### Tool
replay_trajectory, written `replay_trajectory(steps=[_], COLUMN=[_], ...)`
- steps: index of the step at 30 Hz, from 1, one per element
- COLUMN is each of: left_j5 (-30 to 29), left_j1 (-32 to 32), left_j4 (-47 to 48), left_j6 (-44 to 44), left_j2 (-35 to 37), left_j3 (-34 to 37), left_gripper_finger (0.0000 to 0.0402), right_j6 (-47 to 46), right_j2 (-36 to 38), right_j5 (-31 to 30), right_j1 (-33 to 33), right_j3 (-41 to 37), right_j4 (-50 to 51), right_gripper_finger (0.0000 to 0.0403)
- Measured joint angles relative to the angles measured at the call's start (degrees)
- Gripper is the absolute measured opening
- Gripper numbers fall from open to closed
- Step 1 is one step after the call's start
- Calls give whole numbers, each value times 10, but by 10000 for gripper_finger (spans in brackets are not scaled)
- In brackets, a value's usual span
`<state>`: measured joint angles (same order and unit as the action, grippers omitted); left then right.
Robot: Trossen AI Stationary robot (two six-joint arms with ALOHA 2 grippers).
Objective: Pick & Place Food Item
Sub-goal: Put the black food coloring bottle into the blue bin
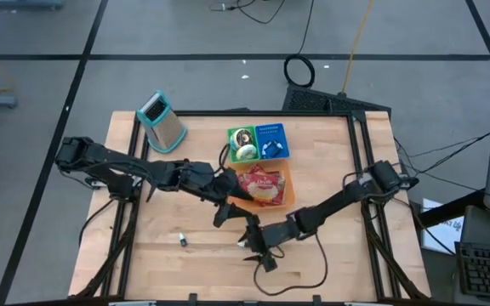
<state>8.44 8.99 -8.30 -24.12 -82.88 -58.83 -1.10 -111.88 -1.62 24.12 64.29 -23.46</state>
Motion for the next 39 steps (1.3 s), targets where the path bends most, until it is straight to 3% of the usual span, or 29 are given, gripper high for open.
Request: replay_trajectory(steps=[8,12,21,27,32,39], left_j5=[3,4,-5,-15,-15,-15], left_j1=[2,2,0,-1,-1,-1], left_j4=[-7,-9,-10,-9,-9,-9], left_j6=[-34,-29,-9,-1,-2,-4], left_j2=[-1,-1,-1,-1,-1,-1], left_j3=[0,0,0,0,0,0], left_gripper_finger=[281,282,283,283,283,283], right_j6=[-38,-84,-94,-107,-121,-111], right_j2=[-20,-22,-23,-52,-54,-54], right_j5=[-106,-99,-82,-39,-20,-26], right_j1=[7,6,6,-1,-10,-13], right_j3=[7,5,-14,-13,-13,-13], right_j4=[66,97,66,30,29,31], right_gripper_finger=[246,233,224,213,169,68])
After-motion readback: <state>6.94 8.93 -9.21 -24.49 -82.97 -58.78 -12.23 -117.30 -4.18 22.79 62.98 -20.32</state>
